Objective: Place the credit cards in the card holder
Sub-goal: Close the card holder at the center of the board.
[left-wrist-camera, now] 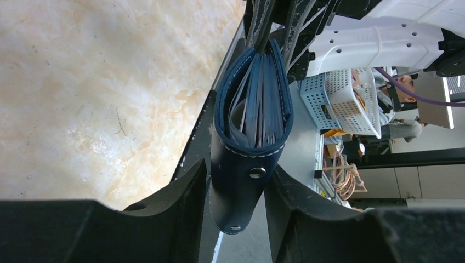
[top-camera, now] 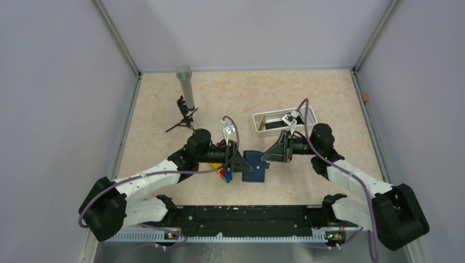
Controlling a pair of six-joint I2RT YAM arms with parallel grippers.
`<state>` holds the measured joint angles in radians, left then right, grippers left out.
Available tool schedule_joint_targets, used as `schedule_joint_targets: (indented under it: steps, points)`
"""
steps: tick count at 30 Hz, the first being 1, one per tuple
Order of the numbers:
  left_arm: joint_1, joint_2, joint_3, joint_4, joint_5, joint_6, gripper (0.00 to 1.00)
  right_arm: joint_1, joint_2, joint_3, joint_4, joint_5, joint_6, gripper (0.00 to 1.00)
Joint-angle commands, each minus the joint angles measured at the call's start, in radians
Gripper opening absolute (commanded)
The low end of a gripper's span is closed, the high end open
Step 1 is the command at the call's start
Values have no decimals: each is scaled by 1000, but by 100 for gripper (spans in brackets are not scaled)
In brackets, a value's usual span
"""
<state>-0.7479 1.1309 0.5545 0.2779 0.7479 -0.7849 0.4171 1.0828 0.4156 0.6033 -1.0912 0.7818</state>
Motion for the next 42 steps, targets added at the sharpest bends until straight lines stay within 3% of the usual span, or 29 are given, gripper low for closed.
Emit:
schedule_joint_targets:
  steps: [1, 5, 10, 11, 14, 19, 22, 28, 42]
  points:
    - [-4, 17, -4, 108, 8, -32, 42, 9, 0, 50, 62, -19, -16, 0]
    - [-8, 30, -11, 152, 8, -57, 26, 8, 1, 47, 59, -18, -17, 0]
    - [-12, 38, -15, 135, -14, -62, 0, 8, -3, 55, 2, 10, -48, 0]
    - [-13, 37, -15, 112, -41, -59, 0, 8, -8, 60, -42, 44, -70, 6]
    - [-14, 48, -28, 29, -162, -62, 0, 7, -35, 97, -306, 225, -195, 52]
    - [-20, 139, -66, 66, -258, -176, 0, 16, -93, 95, -648, 622, -248, 67]
    - [-36, 212, -68, 75, -295, -240, 0, 34, -99, 49, -698, 717, -173, 65]
    - [-51, 329, -56, 70, -311, -301, 0, 136, -90, -47, -610, 788, -44, 54]
    - [-56, 333, 7, -185, -430, -264, 0, 422, 156, 173, -700, 1131, -46, 45]
